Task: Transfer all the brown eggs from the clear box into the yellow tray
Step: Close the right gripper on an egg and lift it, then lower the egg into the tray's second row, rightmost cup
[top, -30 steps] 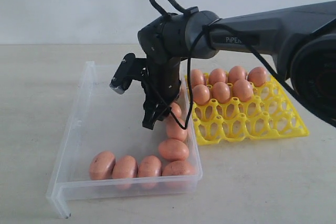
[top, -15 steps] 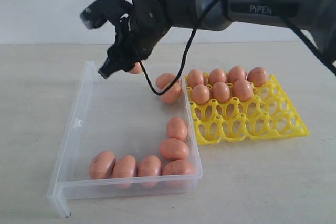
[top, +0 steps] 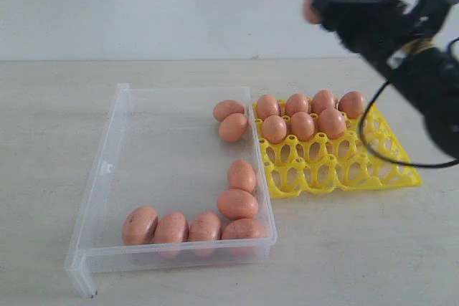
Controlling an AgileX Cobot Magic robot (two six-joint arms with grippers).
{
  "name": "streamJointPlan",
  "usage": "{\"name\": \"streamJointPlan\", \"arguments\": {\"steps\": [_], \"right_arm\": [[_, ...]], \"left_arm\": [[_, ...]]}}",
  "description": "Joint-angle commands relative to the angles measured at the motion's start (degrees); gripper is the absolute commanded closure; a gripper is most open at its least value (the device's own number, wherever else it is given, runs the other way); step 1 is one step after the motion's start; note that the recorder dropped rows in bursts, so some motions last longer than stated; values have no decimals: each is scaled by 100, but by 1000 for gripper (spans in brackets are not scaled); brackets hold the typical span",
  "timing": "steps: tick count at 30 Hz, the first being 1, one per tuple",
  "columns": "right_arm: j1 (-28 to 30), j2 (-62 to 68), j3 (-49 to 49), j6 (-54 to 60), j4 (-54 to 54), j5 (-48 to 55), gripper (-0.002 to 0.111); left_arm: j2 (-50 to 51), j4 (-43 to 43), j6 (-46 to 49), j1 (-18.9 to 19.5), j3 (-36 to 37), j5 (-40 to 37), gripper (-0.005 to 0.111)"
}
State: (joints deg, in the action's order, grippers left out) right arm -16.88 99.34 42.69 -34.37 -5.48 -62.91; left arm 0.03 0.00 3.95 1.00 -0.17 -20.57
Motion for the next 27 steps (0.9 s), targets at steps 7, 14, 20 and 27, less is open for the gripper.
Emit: {"name": "streamJointPlan", "arguments": {"steps": [7,14,20,27], "right_arm": [[4417,453,860,-3309,-6899,-705,109],[3843,531,860,-2814,-7202,-36,109],[2520,531,860,-1921,-6295,2460,109],[2483,1048,1135,-1789,-6193,2076,109]], "left_arm": [[-3,93,84,-22,17,-61,111],[-3,93,84,-22,17,-61,111],[-3,93,84,-22,17,-61,111],[-3,94,84,-22,17,-49,111]]}}
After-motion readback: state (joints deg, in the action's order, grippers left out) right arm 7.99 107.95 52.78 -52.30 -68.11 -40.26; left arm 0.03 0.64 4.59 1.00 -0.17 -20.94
